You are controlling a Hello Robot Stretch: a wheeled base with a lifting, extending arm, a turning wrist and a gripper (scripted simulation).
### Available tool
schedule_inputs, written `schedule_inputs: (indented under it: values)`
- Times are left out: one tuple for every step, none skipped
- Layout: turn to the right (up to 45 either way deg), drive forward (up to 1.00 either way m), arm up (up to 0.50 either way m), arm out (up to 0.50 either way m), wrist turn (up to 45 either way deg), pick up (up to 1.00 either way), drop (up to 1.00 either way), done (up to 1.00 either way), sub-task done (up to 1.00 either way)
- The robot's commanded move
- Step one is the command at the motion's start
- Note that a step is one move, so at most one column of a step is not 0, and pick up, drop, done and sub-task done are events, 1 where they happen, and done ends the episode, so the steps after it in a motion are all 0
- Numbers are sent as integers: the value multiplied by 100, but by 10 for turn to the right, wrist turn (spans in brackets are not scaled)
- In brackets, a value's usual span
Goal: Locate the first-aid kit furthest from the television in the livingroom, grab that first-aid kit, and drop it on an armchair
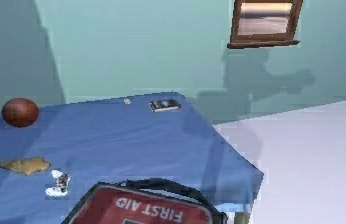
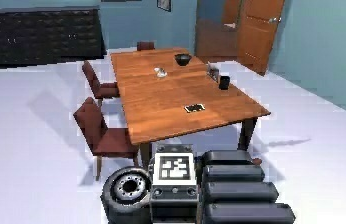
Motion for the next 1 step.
schedule_inputs:
  values:
    - [-450,0,0,0,0,0,0,0,0]
